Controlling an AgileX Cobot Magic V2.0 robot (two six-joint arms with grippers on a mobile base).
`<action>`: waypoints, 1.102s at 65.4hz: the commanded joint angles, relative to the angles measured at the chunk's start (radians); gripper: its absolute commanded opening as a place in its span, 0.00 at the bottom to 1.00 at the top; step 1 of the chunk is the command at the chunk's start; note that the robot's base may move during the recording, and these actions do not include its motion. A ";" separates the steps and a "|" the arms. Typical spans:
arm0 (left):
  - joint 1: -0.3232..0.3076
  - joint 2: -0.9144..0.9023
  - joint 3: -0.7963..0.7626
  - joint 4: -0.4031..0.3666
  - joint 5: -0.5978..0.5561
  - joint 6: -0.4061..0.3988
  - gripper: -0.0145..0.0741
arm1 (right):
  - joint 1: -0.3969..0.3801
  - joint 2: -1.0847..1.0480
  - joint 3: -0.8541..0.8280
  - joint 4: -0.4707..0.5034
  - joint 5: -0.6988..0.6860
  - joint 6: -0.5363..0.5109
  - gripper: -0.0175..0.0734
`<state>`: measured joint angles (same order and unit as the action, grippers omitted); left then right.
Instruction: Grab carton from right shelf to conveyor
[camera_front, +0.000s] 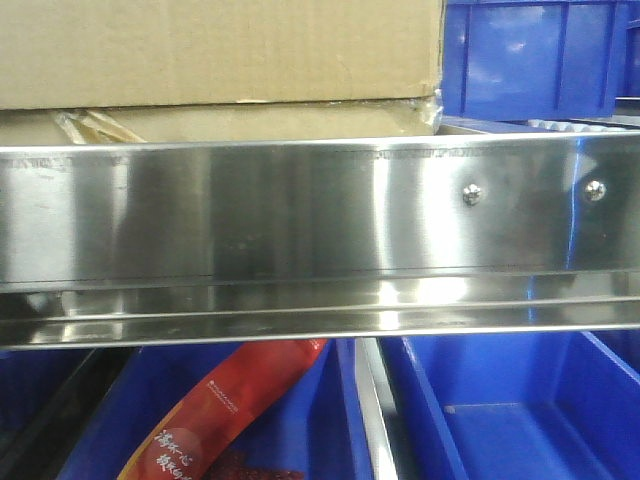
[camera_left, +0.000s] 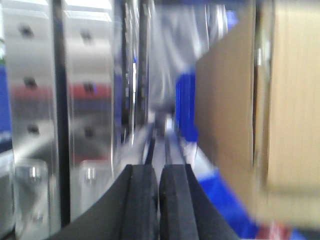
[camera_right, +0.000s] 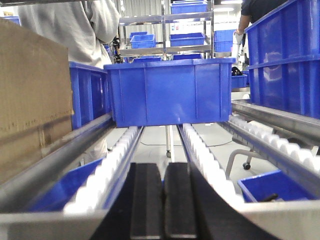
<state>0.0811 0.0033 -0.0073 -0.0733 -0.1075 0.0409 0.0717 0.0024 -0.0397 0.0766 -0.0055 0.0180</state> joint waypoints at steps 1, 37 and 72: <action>-0.005 -0.003 -0.082 -0.018 0.011 0.004 0.18 | 0.001 -0.002 -0.108 0.001 0.028 -0.006 0.11; -0.012 0.257 -0.596 0.001 0.428 0.004 0.70 | 0.003 0.337 -0.551 0.001 0.210 -0.006 0.81; -0.174 0.754 -1.107 -0.007 0.833 0.004 0.70 | 0.366 0.908 -1.222 0.001 0.689 -0.006 0.81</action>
<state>-0.0831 0.6576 -1.0176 -0.0748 0.6587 0.0409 0.3997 0.8022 -1.1389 0.0785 0.5713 0.0180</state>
